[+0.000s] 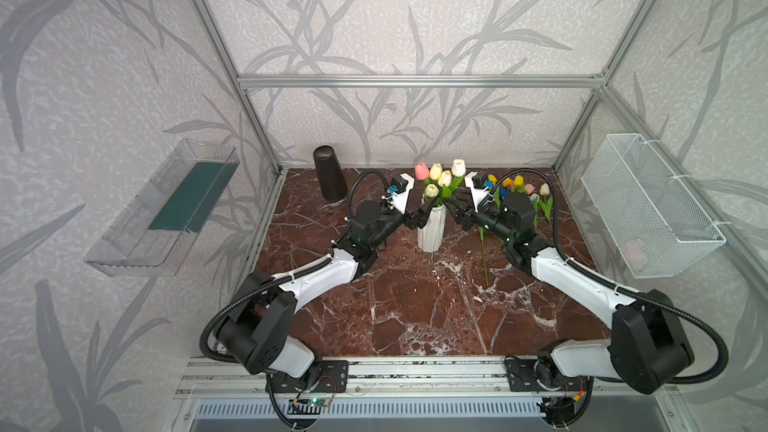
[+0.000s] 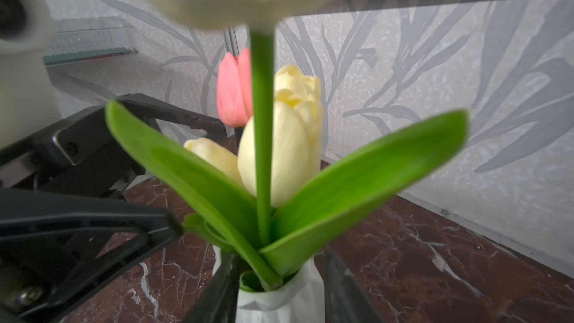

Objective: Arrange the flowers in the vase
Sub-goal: 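Lower the white tulip stem into the vase and open the right gripper, then move the right gripper back to the tulip pile while the left gripper withdraws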

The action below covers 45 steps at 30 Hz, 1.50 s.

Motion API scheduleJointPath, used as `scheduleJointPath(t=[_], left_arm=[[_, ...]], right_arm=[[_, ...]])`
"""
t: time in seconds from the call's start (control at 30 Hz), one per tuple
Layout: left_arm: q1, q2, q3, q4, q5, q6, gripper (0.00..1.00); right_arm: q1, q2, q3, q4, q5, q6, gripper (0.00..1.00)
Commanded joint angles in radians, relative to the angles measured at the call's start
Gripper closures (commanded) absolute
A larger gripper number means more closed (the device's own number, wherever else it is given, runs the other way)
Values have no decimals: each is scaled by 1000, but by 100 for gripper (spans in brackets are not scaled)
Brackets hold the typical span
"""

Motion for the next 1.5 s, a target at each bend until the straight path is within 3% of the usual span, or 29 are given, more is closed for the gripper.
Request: scheduleJointPath(t=[0.0, 0.13, 0.27, 0.4, 0.47, 0.57, 0.63, 0.73, 0.93, 1.17, 1.37, 1.47], left_arm=[[4, -71, -41, 41, -9, 10, 10], [4, -153, -89, 28, -21, 17, 9], [-2, -264, -152, 17, 6, 40, 8], [-13, -350, -199, -88, 12, 67, 8], [-21, -366, -244, -102, 48, 90, 8], [-39, -357, -325, -77, 73, 91, 8], [-50, -338, -380, -22, 86, 82, 8], [-58, -285, -421, 51, 100, 64, 8], [-59, -171, -434, 170, 97, 46, 8], [-58, -116, -437, 240, 100, 22, 8], [-57, -130, -438, 236, 89, 23, 7], [-57, -141, -440, 242, 64, 24, 7]], right_arm=[[7, -48, 41, -105, 18, -39, 49], [6, -144, 6, -169, 32, -49, 39], [-6, -279, -29, -276, 101, -6, 38], [-44, -286, 13, -526, 238, 48, 40], [-90, -235, 16, -633, 314, 103, 41], [-188, -85, 55, -781, 315, 164, 48], [-231, 28, 107, -855, 275, 156, 59], [-241, 168, 187, -941, 273, 149, 65], [-238, 406, 305, -975, 284, 153, 60], [-209, 539, 370, -970, 316, 184, 57], [-197, 590, 398, -1000, 347, 212, 74], [-188, 614, 421, -1029, 354, 221, 89]])
